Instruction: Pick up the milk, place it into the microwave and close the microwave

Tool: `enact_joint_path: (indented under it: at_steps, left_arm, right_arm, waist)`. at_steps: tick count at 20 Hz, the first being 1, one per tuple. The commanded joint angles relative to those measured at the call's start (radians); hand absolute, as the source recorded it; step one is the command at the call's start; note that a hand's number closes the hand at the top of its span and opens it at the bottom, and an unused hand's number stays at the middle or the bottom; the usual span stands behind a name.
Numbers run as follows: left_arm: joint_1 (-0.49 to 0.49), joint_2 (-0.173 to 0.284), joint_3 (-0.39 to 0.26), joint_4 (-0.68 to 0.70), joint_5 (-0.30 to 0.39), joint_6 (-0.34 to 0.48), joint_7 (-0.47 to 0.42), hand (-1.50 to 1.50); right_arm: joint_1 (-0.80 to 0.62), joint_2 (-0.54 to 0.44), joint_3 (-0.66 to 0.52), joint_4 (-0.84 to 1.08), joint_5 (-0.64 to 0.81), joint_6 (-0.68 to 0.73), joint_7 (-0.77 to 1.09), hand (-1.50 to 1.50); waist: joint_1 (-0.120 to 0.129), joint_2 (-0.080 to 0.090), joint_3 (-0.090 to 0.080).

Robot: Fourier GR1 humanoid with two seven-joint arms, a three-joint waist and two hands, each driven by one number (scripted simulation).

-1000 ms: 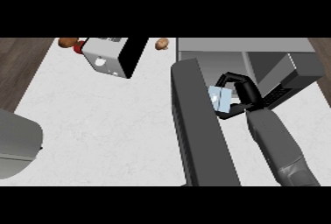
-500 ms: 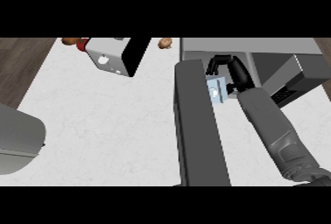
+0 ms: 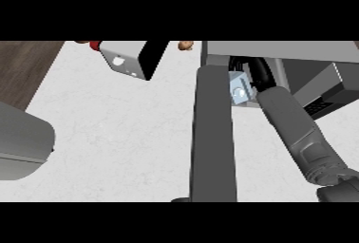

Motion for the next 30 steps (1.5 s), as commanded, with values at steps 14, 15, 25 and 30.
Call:
enact_joint_path:
  at_steps: [14, 15, 25, 30]
  left_arm:
    - [-0.080, 0.002, -0.047, 0.047, -0.054, 0.004, -0.008, -1.50]
    - [-0.070, 0.026, -0.031, 0.060, -0.034, -0.017, -0.009, -1.50]
    - [-0.126, 0.039, -0.046, 0.083, -0.107, 0.003, -0.014, -1.50]
    - [-0.112, 0.044, -0.083, 0.082, -0.096, -0.038, -0.001, -1.50]
  right_arm:
    - [-0.069, -0.047, 0.023, 0.107, 0.103, -0.362, -0.004, 1.50]
    - [-0.092, -0.078, 0.000, 0.109, 0.084, -0.372, 0.033, 1.50]
    - [-0.079, -0.072, 0.038, 0.131, 0.132, -0.477, 0.075, -1.50]
    - [-0.076, -0.041, 0.035, 0.125, 0.129, -0.427, 0.032, -1.50]
  waist:
    - [0.077, 0.045, 0.003]
    - [0.089, 0.046, 0.003]
    - [0.090, 0.059, 0.007]
    - [0.098, 0.051, 0.007]
